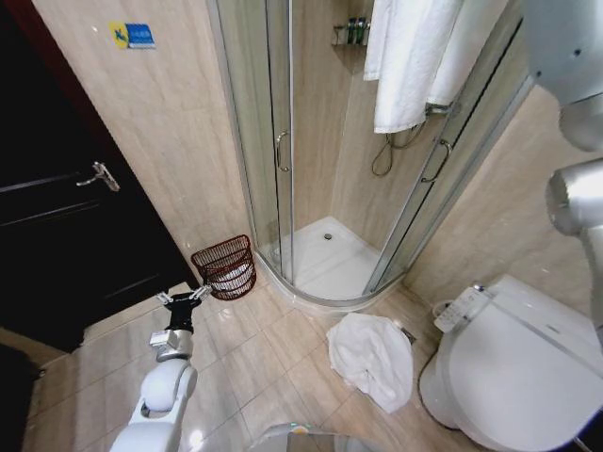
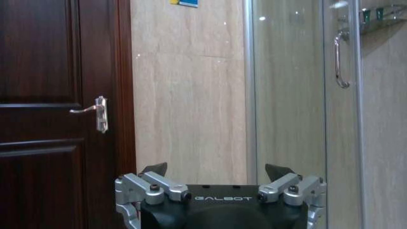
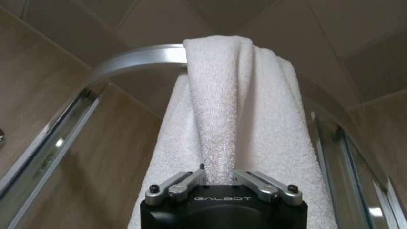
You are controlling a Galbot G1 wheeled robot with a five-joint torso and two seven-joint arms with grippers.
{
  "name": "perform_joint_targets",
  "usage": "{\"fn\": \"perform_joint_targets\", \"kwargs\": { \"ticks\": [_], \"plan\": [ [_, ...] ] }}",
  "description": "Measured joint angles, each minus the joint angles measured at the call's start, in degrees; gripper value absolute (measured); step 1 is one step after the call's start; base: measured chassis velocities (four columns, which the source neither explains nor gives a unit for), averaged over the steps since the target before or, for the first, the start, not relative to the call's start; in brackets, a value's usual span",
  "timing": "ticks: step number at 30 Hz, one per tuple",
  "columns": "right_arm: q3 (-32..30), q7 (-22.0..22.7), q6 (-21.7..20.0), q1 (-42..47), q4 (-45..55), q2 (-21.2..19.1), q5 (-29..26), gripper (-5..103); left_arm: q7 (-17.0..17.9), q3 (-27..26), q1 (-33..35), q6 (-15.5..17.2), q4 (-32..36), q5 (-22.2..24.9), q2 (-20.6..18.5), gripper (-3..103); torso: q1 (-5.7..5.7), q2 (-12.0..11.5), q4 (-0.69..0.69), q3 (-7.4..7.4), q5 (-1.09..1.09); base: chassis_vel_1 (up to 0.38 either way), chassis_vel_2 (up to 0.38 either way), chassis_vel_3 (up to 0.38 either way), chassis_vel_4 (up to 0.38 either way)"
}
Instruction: Discard the used towel into the hamper.
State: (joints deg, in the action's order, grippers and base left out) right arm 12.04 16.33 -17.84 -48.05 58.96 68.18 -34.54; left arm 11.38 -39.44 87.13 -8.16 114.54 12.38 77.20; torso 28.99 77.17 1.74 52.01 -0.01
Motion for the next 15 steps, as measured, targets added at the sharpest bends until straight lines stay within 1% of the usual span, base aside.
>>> {"fn": "perform_joint_targets", "kwargs": {
  "ticks": [7,12,15],
  "plan": [
    [0.9,0.8,-0.9,2.8,4.7,-2.7,-2.2,4,0.0,0.0,-0.6,0.0,-0.3,0.0,0.0,100,-0.01,0.0,0.00,-0.01,-0.01,0.000,0.000,0.000,0.000],
    [1.2,2.7,-2.2,7.0,10.6,-5.6,-6.0,4,0.0,0.6,-1.2,0.1,-0.7,-0.3,0.2,100,-0.01,0.0,0.00,-0.01,0.00,0.000,0.000,0.000,0.000],
    [0.9,3.4,-2.4,9.2,12.8,-6.8,-6.9,4,0.0,0.9,-1.5,0.1,-1.0,-0.7,0.3,100,-0.01,0.0,0.00,0.00,0.00,0.000,0.000,0.000,0.000]
  ]
}}
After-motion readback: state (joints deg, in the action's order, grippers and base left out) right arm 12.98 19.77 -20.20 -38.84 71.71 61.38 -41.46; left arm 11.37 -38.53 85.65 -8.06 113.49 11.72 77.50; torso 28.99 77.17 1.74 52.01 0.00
